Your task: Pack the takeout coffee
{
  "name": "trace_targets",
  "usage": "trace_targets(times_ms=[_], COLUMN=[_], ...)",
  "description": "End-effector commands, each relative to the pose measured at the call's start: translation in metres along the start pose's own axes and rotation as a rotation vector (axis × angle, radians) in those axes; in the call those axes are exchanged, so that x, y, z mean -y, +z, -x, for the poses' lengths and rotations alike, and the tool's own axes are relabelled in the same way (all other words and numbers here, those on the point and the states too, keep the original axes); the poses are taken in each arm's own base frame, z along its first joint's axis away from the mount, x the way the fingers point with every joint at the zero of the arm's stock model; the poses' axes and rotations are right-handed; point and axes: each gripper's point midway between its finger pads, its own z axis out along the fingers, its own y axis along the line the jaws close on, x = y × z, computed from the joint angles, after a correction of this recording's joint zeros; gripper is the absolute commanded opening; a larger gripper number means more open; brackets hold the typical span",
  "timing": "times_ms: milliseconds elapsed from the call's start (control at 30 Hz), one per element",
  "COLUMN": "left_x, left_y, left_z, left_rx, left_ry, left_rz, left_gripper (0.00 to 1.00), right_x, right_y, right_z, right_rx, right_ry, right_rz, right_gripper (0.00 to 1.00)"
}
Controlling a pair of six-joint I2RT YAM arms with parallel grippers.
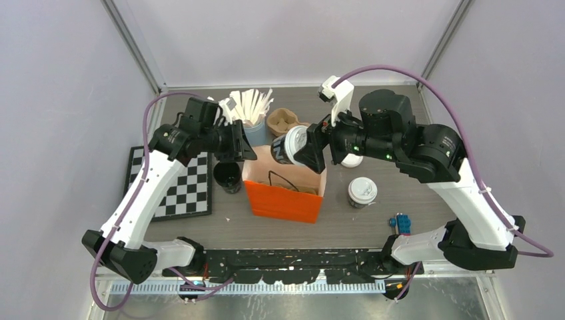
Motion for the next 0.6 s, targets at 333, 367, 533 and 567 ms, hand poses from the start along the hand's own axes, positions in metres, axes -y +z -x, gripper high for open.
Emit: trace_targets(times_ms=[333,367,533,567], left_x=[0.001,0.001,0.0,0.0], left_y=[-0.017,-0.017,-0.017,-0.017], left_z=[-0.011,-0.012,-0.015,-0.015], left_rx=[-0.026,-0.024,-0.025,-0.026], left_ry=[0.013,0.012,0.006,0.003], left_rz=[0.01,0.008,0.005,0.005], left_gripper=[0.42,0.42,0.4,0.39], right_x=[-0.029,-0.031,-0.035,-0.036], right_y=[0.016,0.016,0.01,0.009], right_z=[0.022,0.024,0.039,0.041], right_rx=[0.059,0.066,0.116,0.125], right_ry=[-0.025,-0.026,-0.024,-0.022], right_rz=[0.112,0.117,0.133,0.136], right_gripper=[0.73,0.73,0.73,0.73])
